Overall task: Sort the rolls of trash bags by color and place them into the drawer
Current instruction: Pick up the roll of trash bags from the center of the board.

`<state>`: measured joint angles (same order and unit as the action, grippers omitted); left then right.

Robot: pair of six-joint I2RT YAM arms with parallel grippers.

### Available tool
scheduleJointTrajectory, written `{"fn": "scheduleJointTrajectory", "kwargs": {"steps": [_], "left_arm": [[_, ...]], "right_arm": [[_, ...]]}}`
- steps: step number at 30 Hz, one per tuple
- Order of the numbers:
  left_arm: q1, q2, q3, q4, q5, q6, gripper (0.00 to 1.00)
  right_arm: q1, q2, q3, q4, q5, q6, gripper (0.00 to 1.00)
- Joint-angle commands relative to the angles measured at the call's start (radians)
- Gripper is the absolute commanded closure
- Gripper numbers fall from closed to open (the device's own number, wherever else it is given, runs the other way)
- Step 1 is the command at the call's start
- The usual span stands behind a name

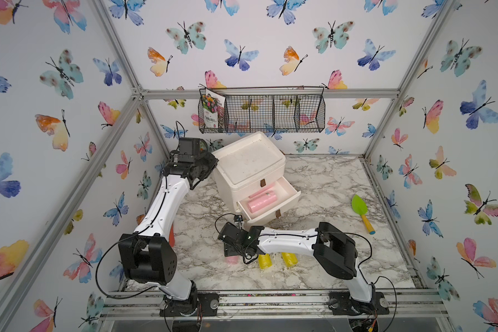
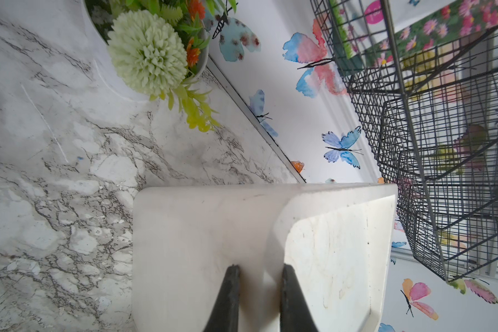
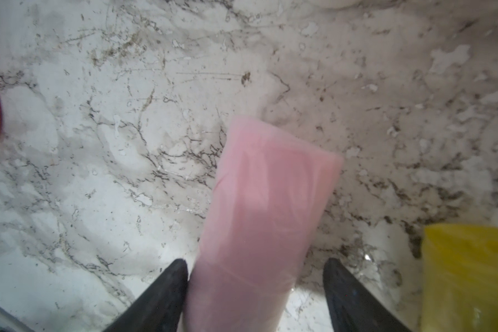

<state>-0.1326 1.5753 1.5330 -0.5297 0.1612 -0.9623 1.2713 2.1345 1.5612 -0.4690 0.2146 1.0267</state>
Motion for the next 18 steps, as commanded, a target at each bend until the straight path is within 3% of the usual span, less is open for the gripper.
{"fn": "scheduleJointTrajectory", "kwargs": {"steps": [1, 7, 13, 18], "left_arm": [[0.003, 0.028, -0.046, -0.081, 0.039, -0.052, 1.0], [0.003, 0.027, -0.036, -0.085, 0.034, -0.049, 1.0], [0.003, 0.031, -0.036, -0.087, 0.033, -0.051, 1.0], [0.003, 0.035, -0.037, -0.085, 0.035, -0.052, 1.0]], "right_arm": [[-0.01, 0.042, 0.044, -0.032, 0.026, -0.024, 0.23], [-0.02, 0.076, 0.085, -0.035, 0.012, -0.045, 0.26], [-0.021, 0.058, 0.068, -0.02, 0.019, -0.05, 0.45], [-0.021, 0.029, 0.06, -0.018, 0.007, -0.056, 0.47]]}}
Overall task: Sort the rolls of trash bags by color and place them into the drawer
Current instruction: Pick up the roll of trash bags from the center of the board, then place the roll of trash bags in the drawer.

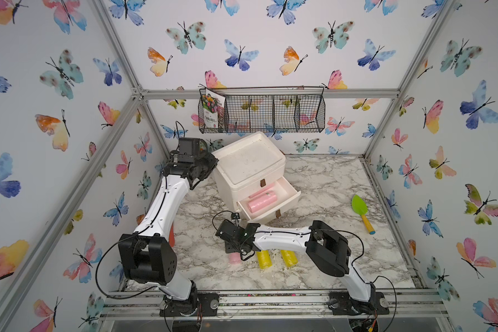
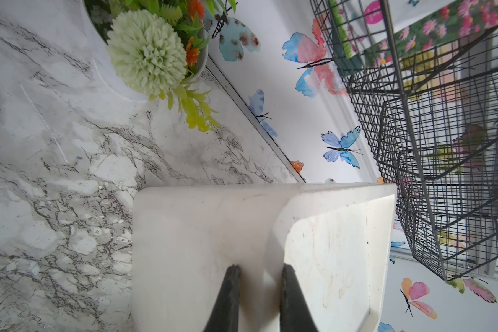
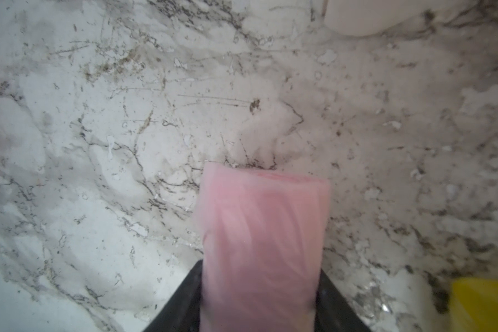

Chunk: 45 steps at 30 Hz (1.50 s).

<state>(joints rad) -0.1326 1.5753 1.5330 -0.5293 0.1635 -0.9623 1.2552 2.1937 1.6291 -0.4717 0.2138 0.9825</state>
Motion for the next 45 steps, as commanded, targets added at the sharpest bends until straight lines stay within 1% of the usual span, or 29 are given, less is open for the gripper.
{"fn": "scheduleJointTrajectory", "kwargs": {"steps": [1, 4, 7, 13, 17, 22, 26, 29, 35, 40, 45], "left_arm": [[0.004, 0.035, -0.037, -0.086, 0.032, -0.052, 1.0], [0.003, 0.036, -0.036, -0.086, 0.031, -0.053, 1.0], [0.003, 0.04, -0.031, -0.084, 0.03, -0.053, 1.0], [0.006, 0.054, -0.007, -0.095, 0.028, -0.044, 1.0], [0.005, 0.052, -0.011, -0.093, 0.026, -0.046, 1.0], [0.006, 0.048, -0.019, -0.087, 0.032, -0.05, 1.0], [0.006, 0.038, -0.024, -0.087, 0.031, -0.052, 1.0], [0.005, 0.03, -0.029, -0.087, 0.029, -0.052, 1.0], [0.008, 0.032, -0.03, -0.087, 0.031, -0.051, 1.0], [0.008, 0.04, -0.031, -0.081, 0.039, -0.051, 1.0], [0.011, 0.048, -0.031, -0.076, 0.043, -0.047, 1.0]], "right_arm": [[-0.005, -0.041, -0.008, -0.015, 0.004, -0.013, 0.47], [-0.005, -0.096, -0.008, -0.012, -0.017, -0.022, 0.48], [-0.005, -0.177, -0.022, -0.006, -0.064, -0.029, 0.49], [-0.005, -0.408, -0.153, 0.119, -0.153, -0.002, 0.5], [-0.013, -0.572, -0.239, 0.205, -0.151, 0.038, 0.5], [-0.092, -0.715, -0.317, 0.262, -0.145, 0.088, 0.5], [-0.216, -0.796, -0.393, 0.314, -0.129, 0.157, 0.5], [-0.29, -0.825, -0.441, 0.363, -0.115, 0.204, 0.5], [-0.355, -0.811, -0.461, 0.402, -0.065, 0.285, 0.5], [-0.373, -0.768, -0.479, 0.421, -0.009, 0.371, 0.48], [-0.376, -0.755, -0.555, 0.488, 0.041, 0.479, 0.48]]}}
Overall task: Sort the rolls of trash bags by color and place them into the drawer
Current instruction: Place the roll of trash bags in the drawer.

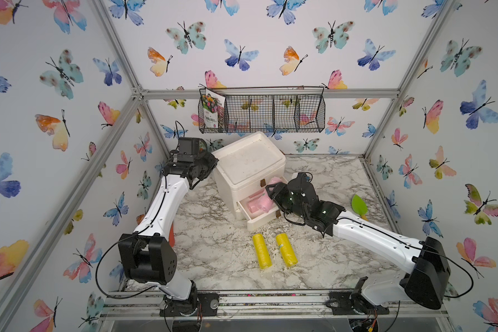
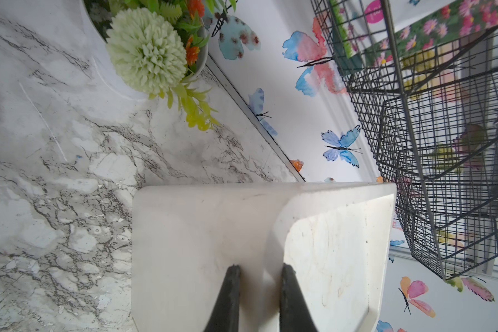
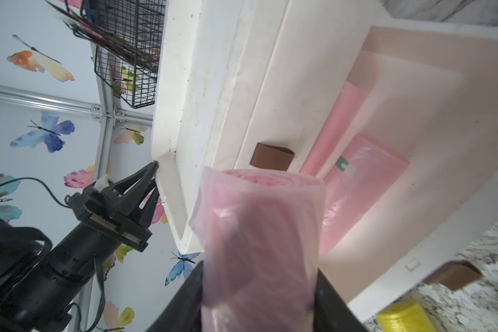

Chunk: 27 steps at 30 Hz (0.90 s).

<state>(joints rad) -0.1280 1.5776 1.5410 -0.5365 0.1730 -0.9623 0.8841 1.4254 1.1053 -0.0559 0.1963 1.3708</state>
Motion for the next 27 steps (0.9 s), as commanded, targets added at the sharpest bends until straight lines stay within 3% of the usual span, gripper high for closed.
{"fn": "scheduleJointTrajectory", "kwargs": {"steps": [1, 10, 19, 27], "left_arm": [[0.01, 0.047, -0.039, -0.067, 0.037, -0.046, 1.0], [0.019, 0.064, -0.039, -0.059, 0.055, -0.038, 1.0], [0.03, 0.065, -0.047, -0.051, 0.067, -0.036, 1.0], [0.031, 0.064, -0.054, -0.049, 0.069, -0.036, 1.0]], "right_arm": [[-0.005, 0.015, -0.041, 0.081, 0.068, 0.104, 0.48], [-0.013, 0.044, -0.064, 0.085, 0.088, 0.176, 0.47], [-0.012, 0.06, -0.071, 0.094, 0.069, 0.206, 0.36], [-0.012, 0.047, -0.086, 0.094, 0.055, 0.207, 0.35]]}}
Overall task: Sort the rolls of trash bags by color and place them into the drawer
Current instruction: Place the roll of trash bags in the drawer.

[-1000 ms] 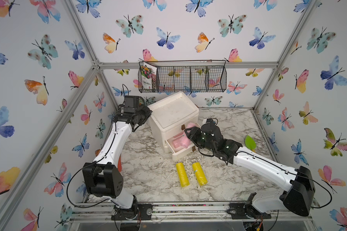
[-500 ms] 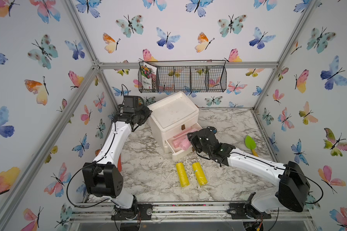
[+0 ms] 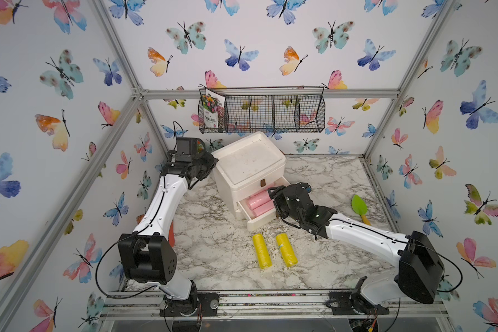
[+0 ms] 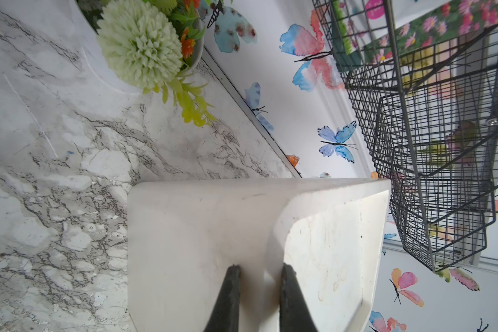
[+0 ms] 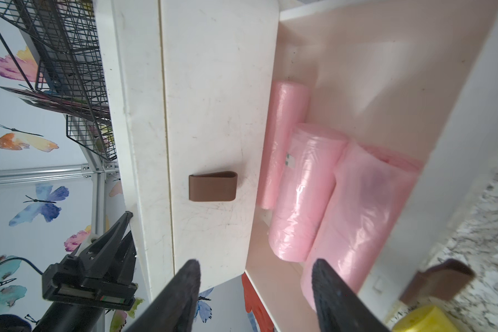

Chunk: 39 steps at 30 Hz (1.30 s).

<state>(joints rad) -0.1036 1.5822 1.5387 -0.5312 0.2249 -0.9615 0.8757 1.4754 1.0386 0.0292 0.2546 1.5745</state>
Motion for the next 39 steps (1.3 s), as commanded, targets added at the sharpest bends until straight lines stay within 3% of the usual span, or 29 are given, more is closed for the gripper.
{"fn": "scheduleJointTrajectory", "kwargs": {"steps": [1, 11, 19, 32, 39], "left_arm": [[0.007, 0.058, -0.053, -0.053, 0.016, -0.039, 1.0], [0.007, 0.061, -0.043, -0.056, 0.013, -0.04, 1.0], [0.006, 0.075, -0.014, -0.069, 0.002, -0.036, 0.97], [0.001, 0.13, 0.087, -0.138, -0.006, 0.015, 0.93], [-0.001, 0.138, 0.098, -0.15, -0.011, 0.027, 0.92]], "right_arm": [[-0.004, -0.011, -0.024, 0.008, -0.002, -0.003, 0.34], [-0.004, -0.153, -0.096, -0.142, 0.129, -0.155, 0.35], [-0.007, -0.249, -0.206, -0.194, 0.164, -0.179, 0.45], [-0.028, -0.217, -0.175, -0.268, 0.166, -0.313, 0.5], [-0.033, -0.174, -0.173, -0.303, 0.167, -0.368, 0.61]]}}
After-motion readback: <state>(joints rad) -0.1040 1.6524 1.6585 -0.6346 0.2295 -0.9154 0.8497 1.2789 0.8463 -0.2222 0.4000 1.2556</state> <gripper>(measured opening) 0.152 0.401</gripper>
